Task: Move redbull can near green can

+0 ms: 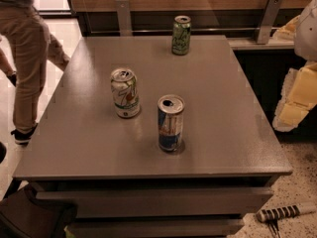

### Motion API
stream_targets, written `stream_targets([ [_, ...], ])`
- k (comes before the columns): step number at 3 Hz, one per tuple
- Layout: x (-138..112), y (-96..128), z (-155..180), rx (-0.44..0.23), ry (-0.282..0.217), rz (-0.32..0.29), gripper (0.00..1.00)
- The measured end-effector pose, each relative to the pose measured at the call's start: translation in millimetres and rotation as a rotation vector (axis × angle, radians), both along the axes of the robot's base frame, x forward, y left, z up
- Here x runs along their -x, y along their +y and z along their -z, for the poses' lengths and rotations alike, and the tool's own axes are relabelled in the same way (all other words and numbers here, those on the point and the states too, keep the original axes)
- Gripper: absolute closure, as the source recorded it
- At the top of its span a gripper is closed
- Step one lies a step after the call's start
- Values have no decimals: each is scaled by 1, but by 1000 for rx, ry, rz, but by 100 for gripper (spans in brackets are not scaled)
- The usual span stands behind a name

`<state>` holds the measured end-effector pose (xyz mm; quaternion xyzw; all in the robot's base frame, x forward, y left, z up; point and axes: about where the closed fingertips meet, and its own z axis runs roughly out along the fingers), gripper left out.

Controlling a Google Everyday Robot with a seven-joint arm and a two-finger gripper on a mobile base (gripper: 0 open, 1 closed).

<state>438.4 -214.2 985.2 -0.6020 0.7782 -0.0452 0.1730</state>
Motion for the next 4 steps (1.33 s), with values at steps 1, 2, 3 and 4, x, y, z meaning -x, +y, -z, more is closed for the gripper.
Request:
stream_targets([
  [1,0,0,0,0,0,0,0],
  [2,0,1,2,-49,-3,-18,0],
  [3,-4,0,26,-212,-1,-82,0],
  [4,-18,-4,76,-435,-45,-147,0],
])
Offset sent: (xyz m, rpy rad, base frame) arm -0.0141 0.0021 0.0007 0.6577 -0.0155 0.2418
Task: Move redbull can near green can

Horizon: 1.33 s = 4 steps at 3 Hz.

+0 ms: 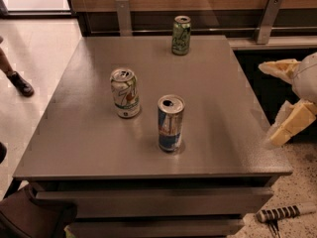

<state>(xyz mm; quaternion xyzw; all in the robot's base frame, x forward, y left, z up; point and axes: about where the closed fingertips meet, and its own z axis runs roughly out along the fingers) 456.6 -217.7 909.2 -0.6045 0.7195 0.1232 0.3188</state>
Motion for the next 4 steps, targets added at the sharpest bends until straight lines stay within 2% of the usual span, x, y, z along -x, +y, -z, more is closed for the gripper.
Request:
stream_targets([
  [1,8,20,21,-256,-38,-80,0],
  [2,23,50,3,-543,-49,-134,0],
  [3,31,72,-25,-717,-34,-113,0],
  [4,26,97,-35,-727,0,-40,0],
])
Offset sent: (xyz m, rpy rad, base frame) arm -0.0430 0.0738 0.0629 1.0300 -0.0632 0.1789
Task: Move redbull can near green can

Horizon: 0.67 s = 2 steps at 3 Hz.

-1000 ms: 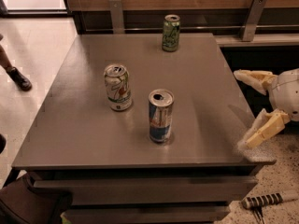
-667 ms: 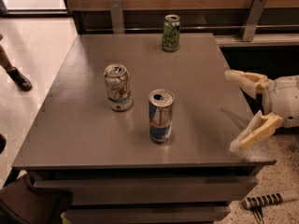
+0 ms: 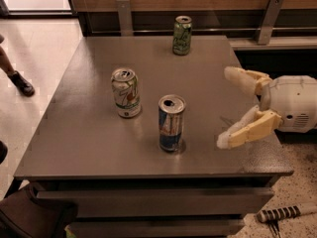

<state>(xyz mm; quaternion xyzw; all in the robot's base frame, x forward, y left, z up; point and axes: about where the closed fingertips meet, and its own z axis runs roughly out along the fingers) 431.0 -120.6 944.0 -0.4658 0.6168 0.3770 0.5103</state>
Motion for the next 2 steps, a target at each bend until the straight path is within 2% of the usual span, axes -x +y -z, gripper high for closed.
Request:
stream_targets([
  [1,-15,23,11,20,37,72,0],
  [2,-25,35,33,10,27,135,0],
])
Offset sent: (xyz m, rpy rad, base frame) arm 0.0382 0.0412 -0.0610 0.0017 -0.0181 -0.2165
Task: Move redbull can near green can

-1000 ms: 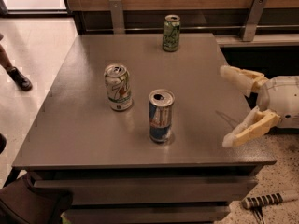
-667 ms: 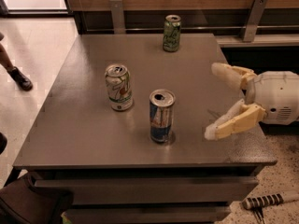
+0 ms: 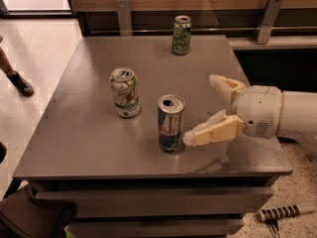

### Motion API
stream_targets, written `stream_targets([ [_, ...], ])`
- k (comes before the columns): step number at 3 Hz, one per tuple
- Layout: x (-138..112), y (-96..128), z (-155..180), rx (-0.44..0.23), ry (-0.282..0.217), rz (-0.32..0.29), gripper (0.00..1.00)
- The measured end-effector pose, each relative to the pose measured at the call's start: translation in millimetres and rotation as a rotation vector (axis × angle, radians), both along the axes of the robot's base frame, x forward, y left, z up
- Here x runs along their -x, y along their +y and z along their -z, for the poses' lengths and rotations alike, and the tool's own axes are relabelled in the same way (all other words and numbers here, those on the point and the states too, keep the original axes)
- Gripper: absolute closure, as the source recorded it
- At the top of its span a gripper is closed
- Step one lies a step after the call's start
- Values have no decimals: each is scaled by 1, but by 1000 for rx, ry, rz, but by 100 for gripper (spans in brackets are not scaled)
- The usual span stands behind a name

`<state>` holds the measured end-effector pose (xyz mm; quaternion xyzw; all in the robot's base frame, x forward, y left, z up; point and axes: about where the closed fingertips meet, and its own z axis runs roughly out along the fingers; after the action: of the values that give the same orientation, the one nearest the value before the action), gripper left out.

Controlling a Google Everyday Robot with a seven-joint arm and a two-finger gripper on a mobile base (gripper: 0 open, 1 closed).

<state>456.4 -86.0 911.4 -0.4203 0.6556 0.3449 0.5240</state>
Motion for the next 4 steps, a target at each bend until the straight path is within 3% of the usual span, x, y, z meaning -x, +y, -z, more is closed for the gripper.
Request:
stream_targets([
  [1,-3,2,20,-34,-35,46,0],
  [2,4,0,22,-70,-110,73,0],
  [3,12,6,4,-61,-185,60,0],
  [4,13,21,-6,-48,-214,18,0],
])
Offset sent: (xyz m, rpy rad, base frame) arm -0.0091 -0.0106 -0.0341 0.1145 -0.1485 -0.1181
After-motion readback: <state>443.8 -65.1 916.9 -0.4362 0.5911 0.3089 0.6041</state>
